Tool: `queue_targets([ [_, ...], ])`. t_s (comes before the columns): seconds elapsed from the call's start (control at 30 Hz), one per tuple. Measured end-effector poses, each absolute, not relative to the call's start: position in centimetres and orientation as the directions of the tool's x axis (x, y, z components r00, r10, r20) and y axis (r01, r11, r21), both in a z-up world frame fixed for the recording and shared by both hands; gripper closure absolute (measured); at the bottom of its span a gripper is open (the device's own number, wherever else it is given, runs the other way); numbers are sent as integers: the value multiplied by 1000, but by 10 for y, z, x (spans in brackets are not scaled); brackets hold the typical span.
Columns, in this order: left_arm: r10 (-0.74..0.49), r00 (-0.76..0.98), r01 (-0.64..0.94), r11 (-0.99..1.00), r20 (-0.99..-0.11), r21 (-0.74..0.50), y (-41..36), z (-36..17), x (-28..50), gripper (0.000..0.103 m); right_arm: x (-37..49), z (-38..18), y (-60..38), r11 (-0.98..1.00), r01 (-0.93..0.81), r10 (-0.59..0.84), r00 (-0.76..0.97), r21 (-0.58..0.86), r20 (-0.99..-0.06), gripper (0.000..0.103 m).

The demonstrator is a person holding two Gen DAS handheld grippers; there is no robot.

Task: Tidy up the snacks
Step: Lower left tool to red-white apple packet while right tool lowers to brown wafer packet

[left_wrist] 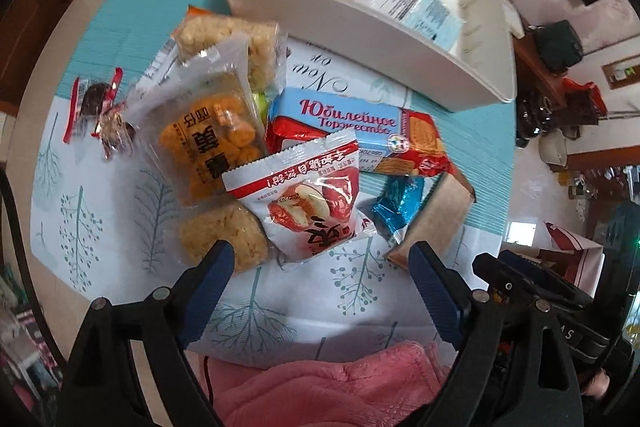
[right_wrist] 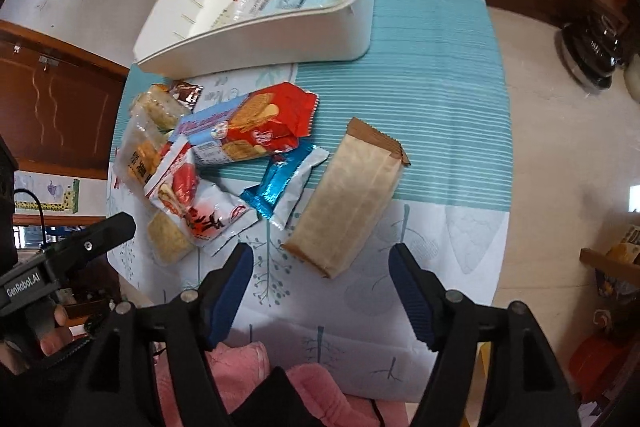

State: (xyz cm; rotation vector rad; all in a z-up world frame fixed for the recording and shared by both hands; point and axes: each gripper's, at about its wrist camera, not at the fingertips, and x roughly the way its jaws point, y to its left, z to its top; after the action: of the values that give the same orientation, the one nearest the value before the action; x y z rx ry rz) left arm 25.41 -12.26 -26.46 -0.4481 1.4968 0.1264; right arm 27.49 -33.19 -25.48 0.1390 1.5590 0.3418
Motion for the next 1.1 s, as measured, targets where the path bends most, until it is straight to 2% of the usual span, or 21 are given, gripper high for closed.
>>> queue_targets([
  [0.37,-216,-56,-462,871,-975,-166,-114,-312,268,15,298,-305,-345,917,75,399,-162,392,-903,32],
  [1.1,-275,-173,-502,851,-946,-155,-106,-367,306,15,321,-341,-338,943,177,316,-203,282,-927,32],
])
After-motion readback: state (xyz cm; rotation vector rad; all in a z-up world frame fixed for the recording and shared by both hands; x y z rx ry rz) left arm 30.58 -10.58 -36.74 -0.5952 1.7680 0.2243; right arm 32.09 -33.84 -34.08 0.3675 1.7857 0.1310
